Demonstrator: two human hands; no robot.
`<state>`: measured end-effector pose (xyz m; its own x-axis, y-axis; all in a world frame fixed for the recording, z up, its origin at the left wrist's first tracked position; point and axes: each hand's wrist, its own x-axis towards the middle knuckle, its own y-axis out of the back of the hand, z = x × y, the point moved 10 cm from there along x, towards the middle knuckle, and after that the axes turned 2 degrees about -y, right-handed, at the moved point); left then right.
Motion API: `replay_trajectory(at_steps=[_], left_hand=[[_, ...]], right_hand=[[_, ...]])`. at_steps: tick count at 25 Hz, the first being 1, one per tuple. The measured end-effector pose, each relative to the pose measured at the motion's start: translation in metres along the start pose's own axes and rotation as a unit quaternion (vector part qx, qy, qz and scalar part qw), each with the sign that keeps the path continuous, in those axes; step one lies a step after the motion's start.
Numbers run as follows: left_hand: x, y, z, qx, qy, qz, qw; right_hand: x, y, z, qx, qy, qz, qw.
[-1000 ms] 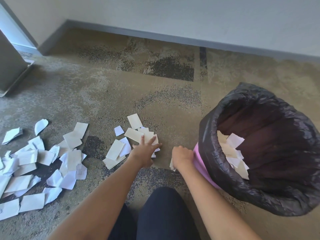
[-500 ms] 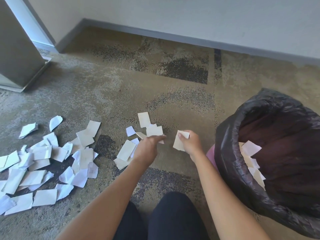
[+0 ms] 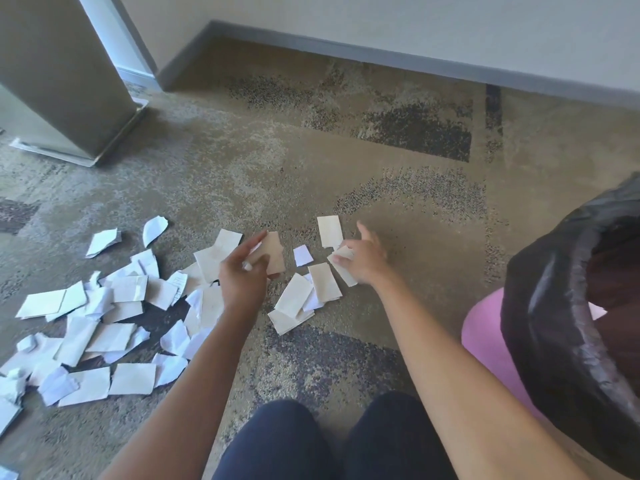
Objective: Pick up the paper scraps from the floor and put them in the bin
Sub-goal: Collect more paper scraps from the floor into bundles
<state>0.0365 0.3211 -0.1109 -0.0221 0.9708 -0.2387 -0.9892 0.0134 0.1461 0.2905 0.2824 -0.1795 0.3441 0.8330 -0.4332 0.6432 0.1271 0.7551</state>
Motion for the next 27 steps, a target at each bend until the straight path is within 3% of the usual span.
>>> replay_trajectory(at_steps=[3,6,9,11,13,15,16,22,27], left_hand=[[0.007,0.004,-0.028,-0.013,0.054,-0.033,0.998],[0.002,-0.005,-0.051,0.056,0.094,-0.104,0.988],[-0.006,-0.016,-0.062,0.179,0.122,-0.194,0.957],[-0.017,-0.032,-0.069,0.232,0.137,-0.281,0.921],[-0.023,-0.048,-0.073,0.38,0.081,-0.345,0.854],[-0.024,-0.058,-0.073,0.526,-0.005,-0.337,0.78],[-0.023,-0.062,-0.071,0.549,-0.022,-0.314,0.774],[-0.032,-0.074,-0.072,0.527,-0.025,-0.201,0.826],[-0.02,-0.062,-0.075,0.475,0.032,-0.178,0.861]], right_hand=[[-0.003,-0.018,0.001,-0.072,0.005,0.021,0.997],[-0.009,-0.016,0.004,0.011,0.016,0.072,0.997],[-0.007,-0.01,0.01,0.093,-0.005,0.047,0.994],[-0.01,-0.005,0.013,0.125,-0.023,0.029,0.992],[-0.008,0.004,0.016,0.175,-0.041,0.024,0.983],[0.002,0.011,0.009,0.197,-0.04,0.029,0.979],[0.011,0.012,0.002,0.177,-0.033,0.03,0.983],[0.042,-0.001,-0.038,0.067,-0.005,0.018,0.998],[0.042,-0.008,-0.037,0.057,-0.023,0.031,0.998]])
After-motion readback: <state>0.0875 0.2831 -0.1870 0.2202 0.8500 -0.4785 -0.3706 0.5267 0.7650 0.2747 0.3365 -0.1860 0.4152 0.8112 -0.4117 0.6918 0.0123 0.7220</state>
